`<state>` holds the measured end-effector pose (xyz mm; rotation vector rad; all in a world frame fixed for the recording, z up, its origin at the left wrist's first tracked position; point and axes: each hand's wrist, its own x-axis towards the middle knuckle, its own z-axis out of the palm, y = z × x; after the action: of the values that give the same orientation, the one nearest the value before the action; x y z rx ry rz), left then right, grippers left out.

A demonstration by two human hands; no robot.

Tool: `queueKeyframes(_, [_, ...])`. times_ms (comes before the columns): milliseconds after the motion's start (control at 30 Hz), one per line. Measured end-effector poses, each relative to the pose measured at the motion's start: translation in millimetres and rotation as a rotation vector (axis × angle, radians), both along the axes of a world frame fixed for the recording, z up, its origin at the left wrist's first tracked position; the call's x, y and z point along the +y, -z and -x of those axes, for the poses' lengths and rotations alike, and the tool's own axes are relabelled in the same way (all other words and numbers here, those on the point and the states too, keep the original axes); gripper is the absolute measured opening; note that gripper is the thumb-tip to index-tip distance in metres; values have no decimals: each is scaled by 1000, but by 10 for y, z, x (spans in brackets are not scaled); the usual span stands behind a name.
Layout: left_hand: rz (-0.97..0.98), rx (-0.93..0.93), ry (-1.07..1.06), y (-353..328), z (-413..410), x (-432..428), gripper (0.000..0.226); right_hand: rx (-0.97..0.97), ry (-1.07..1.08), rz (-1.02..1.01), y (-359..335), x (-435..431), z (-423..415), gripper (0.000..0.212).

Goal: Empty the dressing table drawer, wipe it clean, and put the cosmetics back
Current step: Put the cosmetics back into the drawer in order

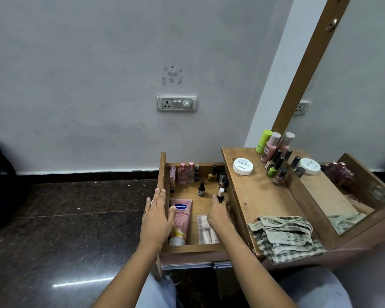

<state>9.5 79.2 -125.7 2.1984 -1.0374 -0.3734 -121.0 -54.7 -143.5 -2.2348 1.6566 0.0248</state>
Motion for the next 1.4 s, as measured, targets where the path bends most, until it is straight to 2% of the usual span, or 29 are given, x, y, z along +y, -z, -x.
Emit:
queueKeyframes(233, [-2,4,-1,11,-7,4,64,-12,-7,-35,77,-87,-8,57])
queueKeyframes(367, [-2,8,-1,19,-10,5,64,1,37,-14,90,-111,-23,63])
queueKeyframes(533, [-10,8,-2,30,-10,-7,65,-42,83,-95,94,-161,-31,65])
queueKeyframes(1400, [-12,-8,-1,10,-8,1,65,-69,106,-87,42,-165,-33,69])
